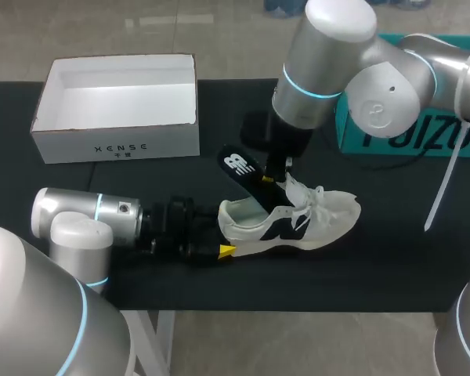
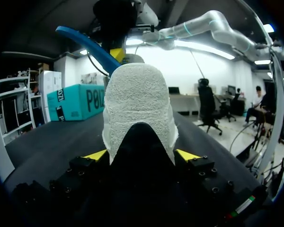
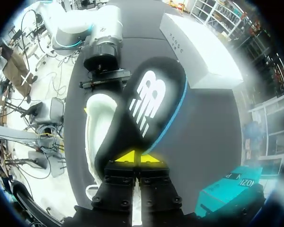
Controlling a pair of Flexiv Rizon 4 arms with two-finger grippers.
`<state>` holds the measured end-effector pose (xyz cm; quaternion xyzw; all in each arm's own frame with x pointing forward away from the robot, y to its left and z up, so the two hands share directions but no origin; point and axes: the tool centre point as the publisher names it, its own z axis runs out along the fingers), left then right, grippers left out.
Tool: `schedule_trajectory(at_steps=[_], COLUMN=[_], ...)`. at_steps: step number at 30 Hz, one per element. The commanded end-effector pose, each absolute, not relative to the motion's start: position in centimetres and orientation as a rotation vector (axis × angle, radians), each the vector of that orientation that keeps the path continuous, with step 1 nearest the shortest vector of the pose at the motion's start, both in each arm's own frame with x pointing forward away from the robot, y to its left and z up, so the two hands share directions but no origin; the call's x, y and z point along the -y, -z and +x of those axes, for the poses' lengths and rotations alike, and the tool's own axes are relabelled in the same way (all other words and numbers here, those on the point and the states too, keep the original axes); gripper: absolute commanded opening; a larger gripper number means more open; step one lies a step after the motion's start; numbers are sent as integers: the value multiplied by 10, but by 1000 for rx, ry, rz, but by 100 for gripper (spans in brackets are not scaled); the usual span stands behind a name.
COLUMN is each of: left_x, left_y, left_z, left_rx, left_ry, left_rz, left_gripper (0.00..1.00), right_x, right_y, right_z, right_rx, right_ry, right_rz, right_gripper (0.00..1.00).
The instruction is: Take the shoe out of the shoebox, open the shoe tongue, remove and reinsert the insole, then place the shoe into the shoebox
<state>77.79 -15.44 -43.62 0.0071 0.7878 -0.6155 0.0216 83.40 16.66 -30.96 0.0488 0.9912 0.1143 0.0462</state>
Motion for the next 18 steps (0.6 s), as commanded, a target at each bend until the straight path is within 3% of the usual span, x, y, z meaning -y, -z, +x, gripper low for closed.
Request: schedule_trajectory(at_steps=[1,10,18], left_x=[156,156,156], left_y=[439,439,439], left_z=[777,777,777], left_rx=[-2441,-2441,-2441], left_ry=[1907,1907,1907], left_rz=[22,22,22], left_gripper=[0,0,0], right_x=[-198,-222,-232], right_y=[312,311,255], right_z=[846,857,878], right_rx=[-3044,-3050,-2956], right_ry=[-324,-366,-443], right_rz=[112,72,75], right_gripper=[0,0,0])
